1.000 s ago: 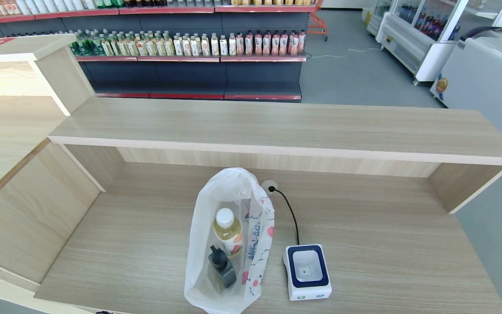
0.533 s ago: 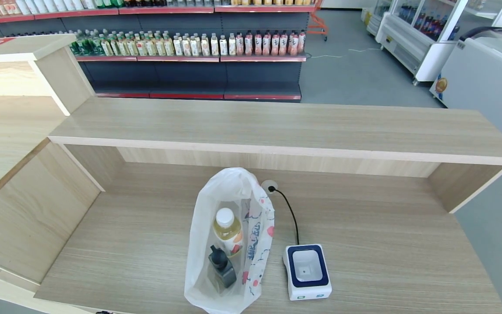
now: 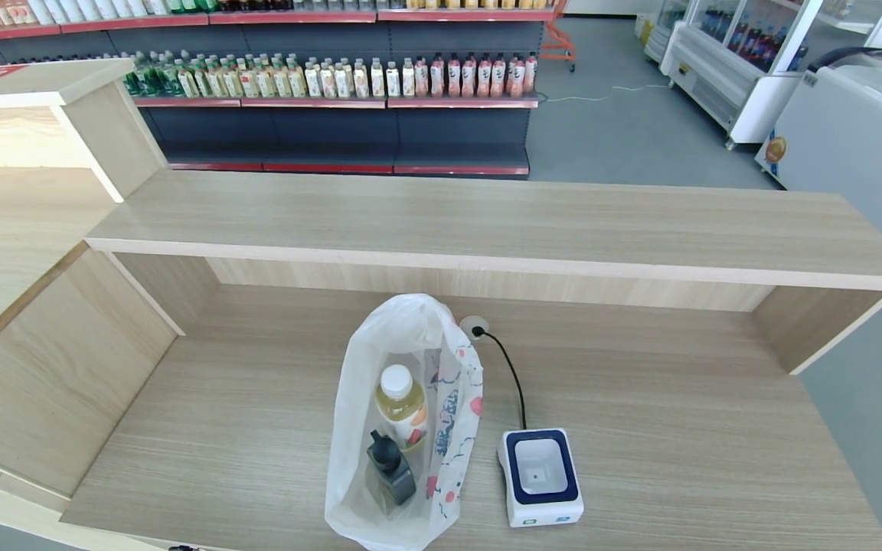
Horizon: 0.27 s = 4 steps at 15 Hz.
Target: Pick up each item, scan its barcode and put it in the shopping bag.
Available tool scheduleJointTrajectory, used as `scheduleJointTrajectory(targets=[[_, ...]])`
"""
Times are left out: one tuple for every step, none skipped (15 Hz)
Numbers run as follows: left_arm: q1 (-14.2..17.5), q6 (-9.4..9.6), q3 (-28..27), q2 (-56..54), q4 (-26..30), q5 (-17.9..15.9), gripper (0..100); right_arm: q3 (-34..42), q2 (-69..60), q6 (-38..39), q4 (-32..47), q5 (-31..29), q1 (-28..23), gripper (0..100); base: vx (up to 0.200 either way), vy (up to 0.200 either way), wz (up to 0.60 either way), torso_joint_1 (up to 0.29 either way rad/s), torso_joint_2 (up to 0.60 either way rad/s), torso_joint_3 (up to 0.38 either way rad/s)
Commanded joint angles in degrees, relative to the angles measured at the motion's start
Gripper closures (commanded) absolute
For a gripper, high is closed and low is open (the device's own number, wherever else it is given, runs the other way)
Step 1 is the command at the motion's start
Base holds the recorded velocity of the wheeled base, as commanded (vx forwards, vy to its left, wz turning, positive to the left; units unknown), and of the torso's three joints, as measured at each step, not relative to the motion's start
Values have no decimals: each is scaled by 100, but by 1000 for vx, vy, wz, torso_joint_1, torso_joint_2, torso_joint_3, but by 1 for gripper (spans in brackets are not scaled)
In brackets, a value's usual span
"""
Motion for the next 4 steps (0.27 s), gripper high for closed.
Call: scheduleJointTrajectory(targets=[[2, 2, 1, -2, -1, 1, 0, 9, 16, 7, -2, -2, 2, 100, 0, 0, 0, 0, 0, 0], [2, -7, 1, -2, -1, 1, 0, 1, 16, 7, -2, -2, 2, 100, 0, 0, 0, 0, 0, 0], [2, 2, 1, -2, -1, 1, 0, 1, 16, 7, -2, -2, 2, 100, 0, 0, 0, 0, 0, 0], [2, -7, 1, -2, -1, 1, 0, 1, 16, -2, -2, -2, 2, 100, 0, 0, 0, 0, 0, 0]])
